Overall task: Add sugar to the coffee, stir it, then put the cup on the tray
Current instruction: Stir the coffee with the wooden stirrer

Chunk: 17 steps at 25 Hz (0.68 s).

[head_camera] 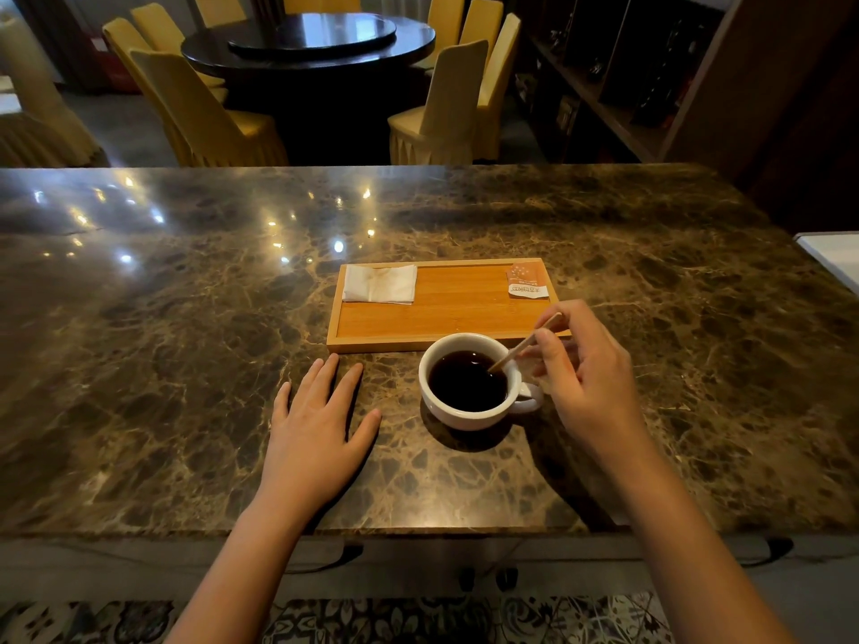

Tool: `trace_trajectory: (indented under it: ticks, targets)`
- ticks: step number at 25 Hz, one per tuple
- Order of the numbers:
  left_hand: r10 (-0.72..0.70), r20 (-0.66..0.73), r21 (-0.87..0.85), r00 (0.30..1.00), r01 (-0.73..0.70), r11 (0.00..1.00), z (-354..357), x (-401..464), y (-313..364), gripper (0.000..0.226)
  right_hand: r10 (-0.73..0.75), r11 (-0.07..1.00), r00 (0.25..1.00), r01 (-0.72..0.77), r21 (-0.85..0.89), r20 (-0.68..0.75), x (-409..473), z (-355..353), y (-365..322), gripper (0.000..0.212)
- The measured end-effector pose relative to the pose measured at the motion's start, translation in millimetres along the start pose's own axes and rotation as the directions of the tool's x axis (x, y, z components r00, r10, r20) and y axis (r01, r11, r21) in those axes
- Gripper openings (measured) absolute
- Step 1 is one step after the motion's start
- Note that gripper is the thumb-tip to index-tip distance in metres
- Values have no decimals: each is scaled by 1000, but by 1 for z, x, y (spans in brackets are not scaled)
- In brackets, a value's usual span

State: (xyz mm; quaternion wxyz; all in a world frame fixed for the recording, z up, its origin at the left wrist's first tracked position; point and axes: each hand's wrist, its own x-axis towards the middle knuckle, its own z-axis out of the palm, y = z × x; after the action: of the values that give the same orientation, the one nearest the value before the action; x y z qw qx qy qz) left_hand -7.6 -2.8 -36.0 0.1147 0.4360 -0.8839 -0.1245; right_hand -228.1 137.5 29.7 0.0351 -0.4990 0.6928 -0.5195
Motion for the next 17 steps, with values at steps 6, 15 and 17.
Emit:
trace_trajectory:
  ticks: [6, 15, 17]
  targets:
    - [0, -6, 6, 1000, 0, 1000, 1, 1, 0, 62, 97, 963, 978, -139, 229, 187, -1, -7, -8, 12]
    - [-3, -1, -3, 1000, 3, 1000, -1, 0, 0, 62, 41, 950, 997, -60, 306, 69, 24, -16, -22, 13]
    - [-3, -2, -7, 1000, 3, 1000, -2, 0, 1, 62, 3, 957, 998, -22, 289, 66, 34, -17, -26, 12]
